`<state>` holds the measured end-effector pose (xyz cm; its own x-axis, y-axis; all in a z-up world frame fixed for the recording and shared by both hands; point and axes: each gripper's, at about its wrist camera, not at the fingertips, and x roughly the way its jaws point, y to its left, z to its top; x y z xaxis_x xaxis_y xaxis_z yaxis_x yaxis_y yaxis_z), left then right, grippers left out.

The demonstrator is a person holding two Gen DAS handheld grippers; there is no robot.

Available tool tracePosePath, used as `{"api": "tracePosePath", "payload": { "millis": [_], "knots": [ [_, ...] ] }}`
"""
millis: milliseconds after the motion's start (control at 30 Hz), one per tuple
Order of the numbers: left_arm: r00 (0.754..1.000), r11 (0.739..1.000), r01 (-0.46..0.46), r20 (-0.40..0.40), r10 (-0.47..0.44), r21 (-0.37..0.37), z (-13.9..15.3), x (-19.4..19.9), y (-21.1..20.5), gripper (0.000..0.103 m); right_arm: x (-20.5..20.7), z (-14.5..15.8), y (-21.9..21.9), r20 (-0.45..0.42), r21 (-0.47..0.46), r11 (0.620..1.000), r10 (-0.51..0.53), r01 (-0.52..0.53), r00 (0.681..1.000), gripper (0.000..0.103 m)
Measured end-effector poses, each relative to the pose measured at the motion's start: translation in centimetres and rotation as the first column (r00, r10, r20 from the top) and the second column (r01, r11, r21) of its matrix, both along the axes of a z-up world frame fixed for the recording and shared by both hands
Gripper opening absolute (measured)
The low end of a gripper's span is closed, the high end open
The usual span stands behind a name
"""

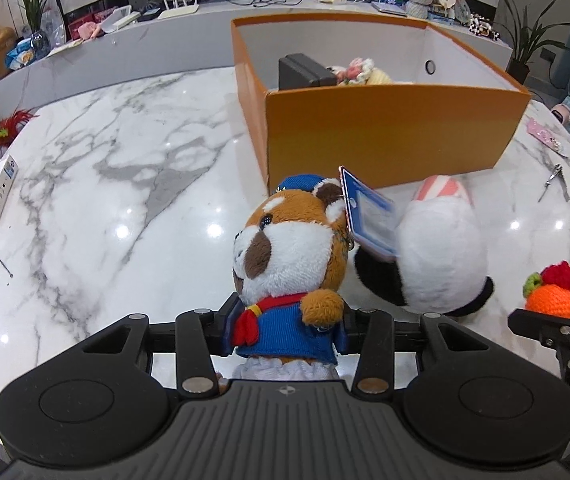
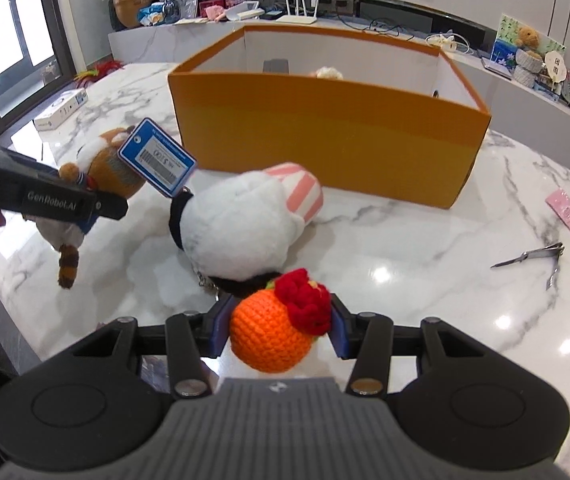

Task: Organize objects
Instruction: 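Lift the sailor plush with left gripper while right gripper carries the crocheted ball to the box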

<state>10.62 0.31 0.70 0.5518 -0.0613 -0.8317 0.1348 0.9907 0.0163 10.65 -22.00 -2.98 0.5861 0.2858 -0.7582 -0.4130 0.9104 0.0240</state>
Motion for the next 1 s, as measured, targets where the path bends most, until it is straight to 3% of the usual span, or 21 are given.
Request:
{"api": "tracePosePath", "payload": {
  "millis": [733,1000],
  "knots": [
    [0.997,1.000,-0.002,0.079,-0.001,0.027,2.5,-1.1,-1.8,0.050,-0.7,3.2,-1.0,0.075,0.046,0.998,-0.052,0.049,0.996,0.051],
    [0.990,1.000,-0.008,0.139,0.009,-0.005,4.8,-0.8,-2.4,0.050,0.3,4.5,-1.6,0.112,0.082,0.993,-0.088,0.079,0.990,0.051]
  ]
}}
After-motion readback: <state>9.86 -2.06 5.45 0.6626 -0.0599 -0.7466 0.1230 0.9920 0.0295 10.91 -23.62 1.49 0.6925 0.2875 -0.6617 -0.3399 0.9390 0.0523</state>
